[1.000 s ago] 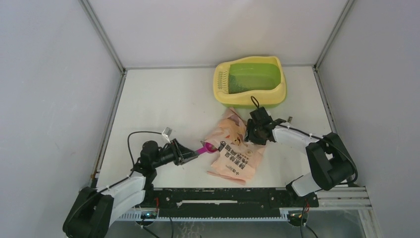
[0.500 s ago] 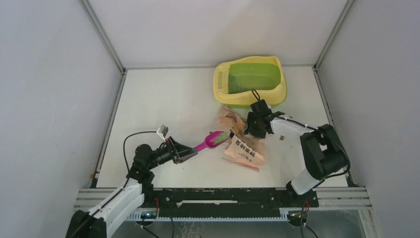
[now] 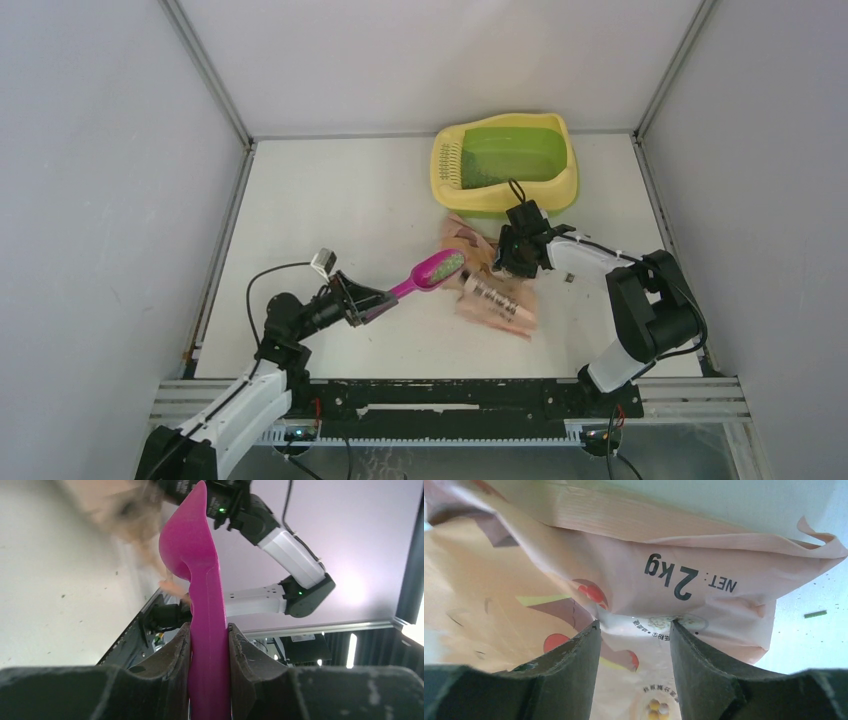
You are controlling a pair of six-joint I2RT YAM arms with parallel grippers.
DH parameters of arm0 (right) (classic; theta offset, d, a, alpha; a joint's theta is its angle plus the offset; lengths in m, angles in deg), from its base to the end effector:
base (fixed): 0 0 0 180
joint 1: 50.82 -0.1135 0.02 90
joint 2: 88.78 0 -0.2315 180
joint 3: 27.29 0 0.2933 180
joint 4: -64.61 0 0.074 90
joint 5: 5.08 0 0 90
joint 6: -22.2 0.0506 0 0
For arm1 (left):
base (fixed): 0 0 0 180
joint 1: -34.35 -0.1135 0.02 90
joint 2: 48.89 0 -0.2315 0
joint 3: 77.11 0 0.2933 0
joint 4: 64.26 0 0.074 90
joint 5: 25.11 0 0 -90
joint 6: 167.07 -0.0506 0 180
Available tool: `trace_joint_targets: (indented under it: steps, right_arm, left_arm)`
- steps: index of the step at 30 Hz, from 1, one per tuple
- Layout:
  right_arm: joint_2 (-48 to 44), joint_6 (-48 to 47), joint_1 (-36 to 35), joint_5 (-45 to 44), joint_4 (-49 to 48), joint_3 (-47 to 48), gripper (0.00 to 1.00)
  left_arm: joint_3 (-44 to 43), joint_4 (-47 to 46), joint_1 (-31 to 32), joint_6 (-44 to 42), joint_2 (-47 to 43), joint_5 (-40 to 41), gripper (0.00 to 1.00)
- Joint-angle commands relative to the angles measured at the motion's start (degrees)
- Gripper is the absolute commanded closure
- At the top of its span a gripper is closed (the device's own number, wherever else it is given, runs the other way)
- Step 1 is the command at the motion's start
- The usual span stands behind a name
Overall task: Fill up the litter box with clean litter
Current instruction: Pour the cat litter into the litter box.
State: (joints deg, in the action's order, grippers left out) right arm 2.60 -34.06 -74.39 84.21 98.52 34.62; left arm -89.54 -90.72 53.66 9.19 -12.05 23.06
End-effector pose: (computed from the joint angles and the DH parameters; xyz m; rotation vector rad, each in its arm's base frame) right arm 0.3089 0.1341 0.0893 0.2444 2.7020 0.2930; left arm 0.1903 -0.1024 0.1351 -0.3991 1.8991 -1.9062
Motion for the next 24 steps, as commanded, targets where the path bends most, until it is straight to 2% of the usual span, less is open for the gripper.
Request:
trace_joint_targets:
  steps: [1,7,13,16,18,22,24]
  right_arm:
    - [-0.9,-0.6,0.5,0.1,-1.5,1.4,0.39]
    - [-1.8,-0.4,0.4,0.1,-1.1,1.4,0.39]
    - [-6.5,-0.9,0.3,2.0,1.9,1.1,0.38]
    - [-10.7,-1.7,0.5,3.4,4.6,1.1,0.36]
    - [-13.0,-2.1,0.9,4.5,6.9,1.1,0.32]
    - [-18.3,-2.7,1.1,6.0,10.5,0.4,0.30]
    - [-21.6,-2.3,1.3,6.5,11.3,-0.7,0.30]
  left_arm:
    - [1.9,-10.2,-0.5,4.2,-1.5,-0.6,0.96]
    - [-2.7,-6.1,-0.5,2.9,-0.9,-0.1,0.96]
    - [-11.8,-8.2,-1.3,-0.2,11.7,-0.5,0.96]
    - [-19.0,-8.3,-2.2,-2.3,19.7,-0.8,0.96]
    - [-25.1,-6.9,-2.6,-4.0,25.2,-1.1,0.96]
    - [-40.0,-0.3,-2.7,-9.8,37.6,-0.8,0.96]
    - [-49.8,6.0,-2.8,-14.7,43.7,-0.2,0.96]
